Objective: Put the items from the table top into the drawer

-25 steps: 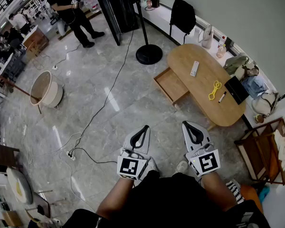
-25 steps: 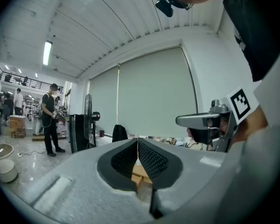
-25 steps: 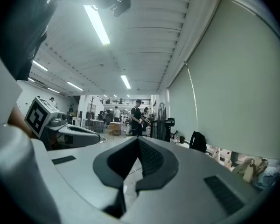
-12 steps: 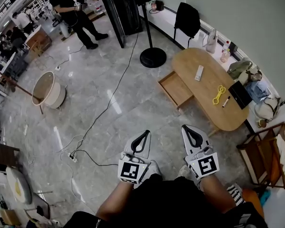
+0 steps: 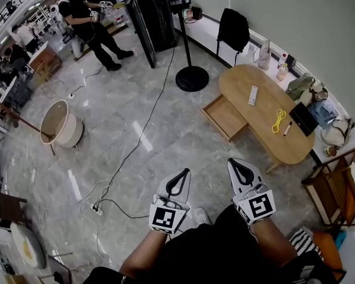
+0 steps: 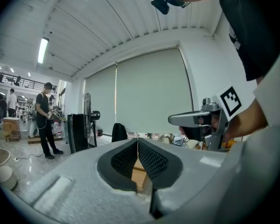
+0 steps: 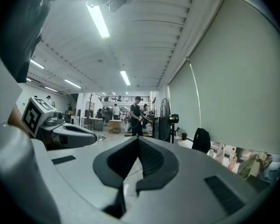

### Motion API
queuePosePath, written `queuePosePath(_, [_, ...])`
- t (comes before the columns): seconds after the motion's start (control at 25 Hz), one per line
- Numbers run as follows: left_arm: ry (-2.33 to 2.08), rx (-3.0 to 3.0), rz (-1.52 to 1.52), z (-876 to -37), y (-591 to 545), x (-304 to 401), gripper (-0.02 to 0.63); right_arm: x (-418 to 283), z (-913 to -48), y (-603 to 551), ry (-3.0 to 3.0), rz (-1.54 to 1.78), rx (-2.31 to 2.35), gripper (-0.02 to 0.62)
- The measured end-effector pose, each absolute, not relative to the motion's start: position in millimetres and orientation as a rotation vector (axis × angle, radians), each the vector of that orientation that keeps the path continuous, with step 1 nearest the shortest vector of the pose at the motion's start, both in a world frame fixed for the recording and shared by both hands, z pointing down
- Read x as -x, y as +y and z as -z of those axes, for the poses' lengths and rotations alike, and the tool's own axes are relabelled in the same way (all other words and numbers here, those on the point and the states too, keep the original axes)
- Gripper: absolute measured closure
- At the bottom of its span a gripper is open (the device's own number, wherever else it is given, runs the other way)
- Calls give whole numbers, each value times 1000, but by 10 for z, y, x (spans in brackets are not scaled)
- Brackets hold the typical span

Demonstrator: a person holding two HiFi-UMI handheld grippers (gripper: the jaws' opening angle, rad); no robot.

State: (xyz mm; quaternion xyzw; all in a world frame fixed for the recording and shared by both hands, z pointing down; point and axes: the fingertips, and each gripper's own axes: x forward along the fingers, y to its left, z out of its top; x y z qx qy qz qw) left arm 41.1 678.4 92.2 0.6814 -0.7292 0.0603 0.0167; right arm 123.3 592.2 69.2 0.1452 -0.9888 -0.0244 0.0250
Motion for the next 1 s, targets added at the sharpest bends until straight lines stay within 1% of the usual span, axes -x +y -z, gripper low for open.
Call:
queuePosePath(0.16, [-2232,-2116,-180,-1004,6748,-265,588,-1119,-677,5814,-3034,53,-517,598])
queuePosePath(0.4, [-2212,-2136,-161,-1005,6339,-29,588,-940,-686,5446,-3024,90,-531,598])
queuePosePath(1.0, [-2133,-2227,-178,-876,4398,493,588,-464,-591,3638,-2998,83,-641,598])
